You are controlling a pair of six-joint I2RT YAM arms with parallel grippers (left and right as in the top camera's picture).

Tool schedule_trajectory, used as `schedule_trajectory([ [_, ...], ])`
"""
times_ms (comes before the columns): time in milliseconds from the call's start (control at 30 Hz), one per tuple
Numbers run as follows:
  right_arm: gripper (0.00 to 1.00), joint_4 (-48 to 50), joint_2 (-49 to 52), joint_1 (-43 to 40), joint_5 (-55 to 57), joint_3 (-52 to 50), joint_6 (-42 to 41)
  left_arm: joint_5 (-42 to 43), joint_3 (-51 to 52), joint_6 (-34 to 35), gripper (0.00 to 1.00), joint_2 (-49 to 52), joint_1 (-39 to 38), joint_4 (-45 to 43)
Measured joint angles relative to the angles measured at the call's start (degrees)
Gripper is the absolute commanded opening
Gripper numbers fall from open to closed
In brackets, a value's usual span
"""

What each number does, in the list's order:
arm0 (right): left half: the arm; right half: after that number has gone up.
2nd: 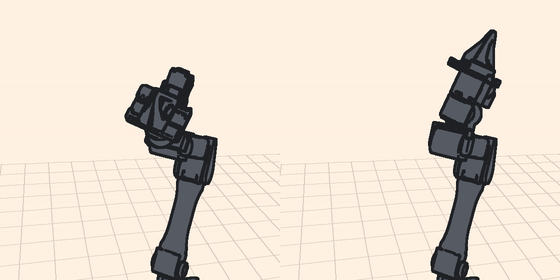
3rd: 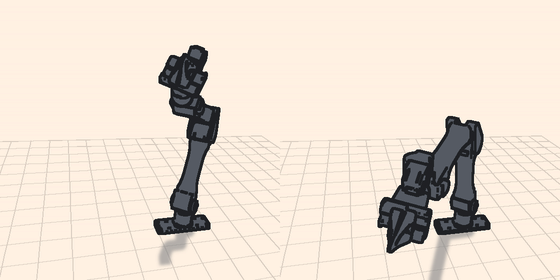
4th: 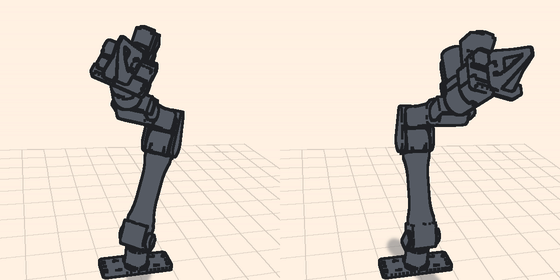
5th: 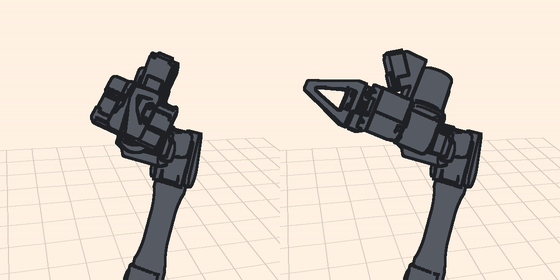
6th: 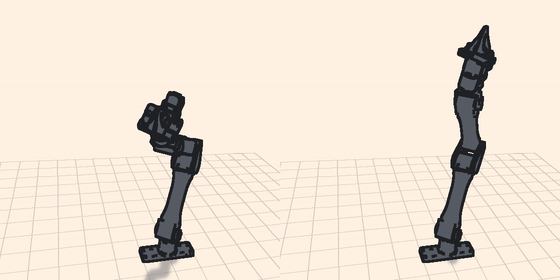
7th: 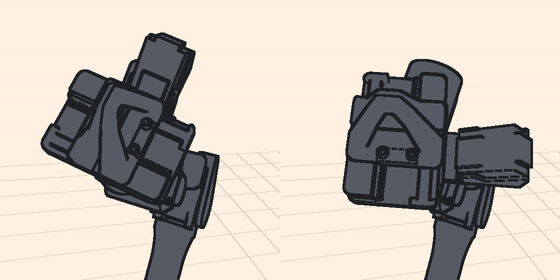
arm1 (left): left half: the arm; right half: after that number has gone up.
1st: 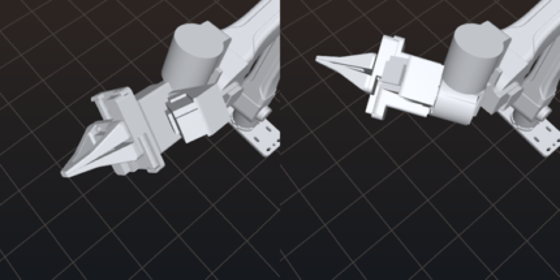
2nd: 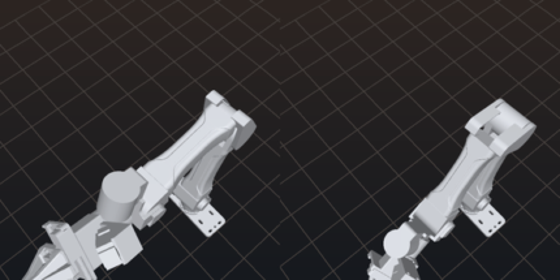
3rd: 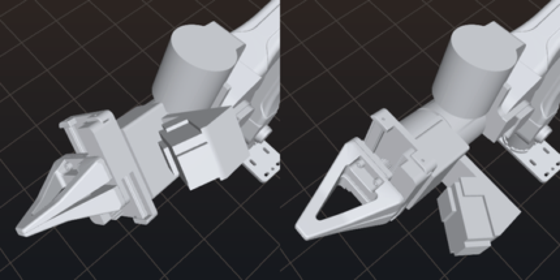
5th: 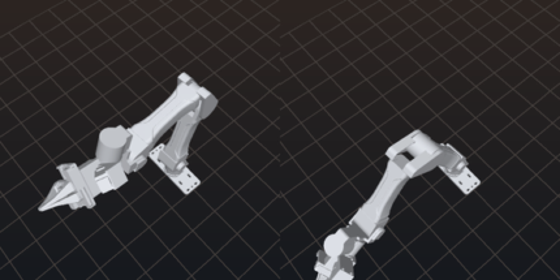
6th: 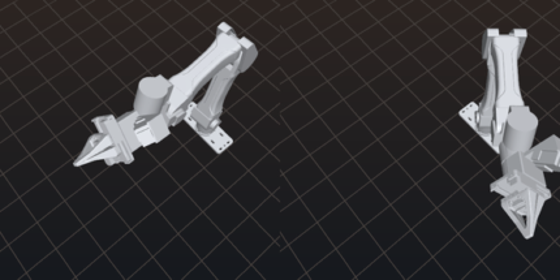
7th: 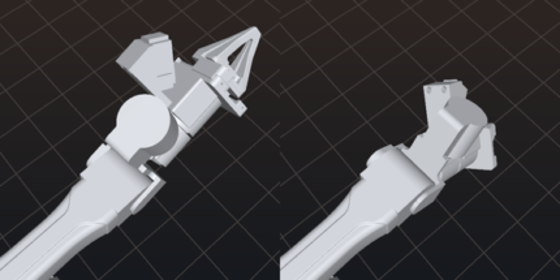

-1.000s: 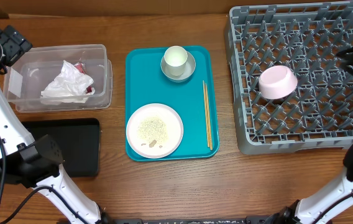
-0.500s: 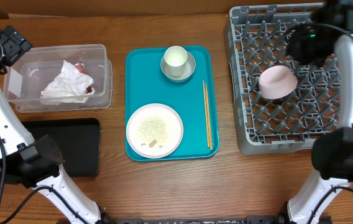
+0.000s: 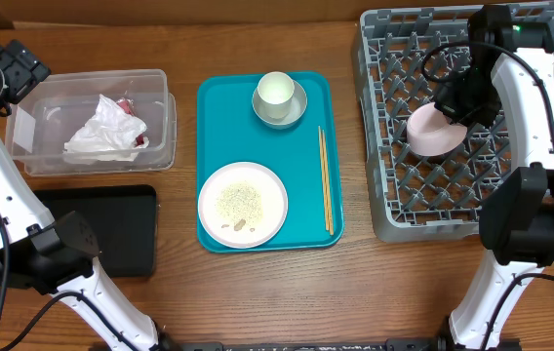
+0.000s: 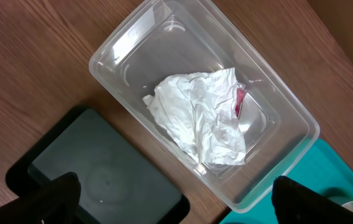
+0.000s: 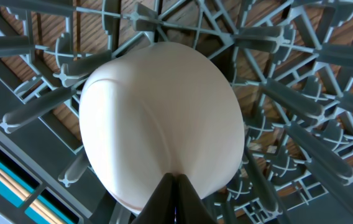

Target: Sort waste into correct bins and load items into the dishwasher

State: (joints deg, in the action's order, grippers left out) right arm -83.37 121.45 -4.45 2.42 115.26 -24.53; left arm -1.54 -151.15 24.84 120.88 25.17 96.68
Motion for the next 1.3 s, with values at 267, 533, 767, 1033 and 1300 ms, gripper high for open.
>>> schedule_trajectory([
  [267,0.04,-5.46,0.02,-0.13,5.35,-0.48,-3.82,0.0,0.0,0.0,1.0,0.0,0.0,0.0],
  [533,0.04,-9.07,0.07,-0.35,9.79,2.08,-6.84,0.0,0.0,0.0,1.0,0.0,0.0,0.0],
  [767,0.04,0.04,-0.42,1.03,-1.99,3.15,2.29,0.0,0.0,0.0,1.0,0.0,0.0,0.0],
  [1033,0.04,1.46,-0.42,2.69,-5.92,3.04,4.07,0.0,0.0,0.0,1.0,0.0,0.0,0.0],
  [1300,0.04,2.89,-0.42,2.08,-2.58,-2.64,1.27,0.0,0.0,0.0,1.0,0.0,0.0,0.0],
])
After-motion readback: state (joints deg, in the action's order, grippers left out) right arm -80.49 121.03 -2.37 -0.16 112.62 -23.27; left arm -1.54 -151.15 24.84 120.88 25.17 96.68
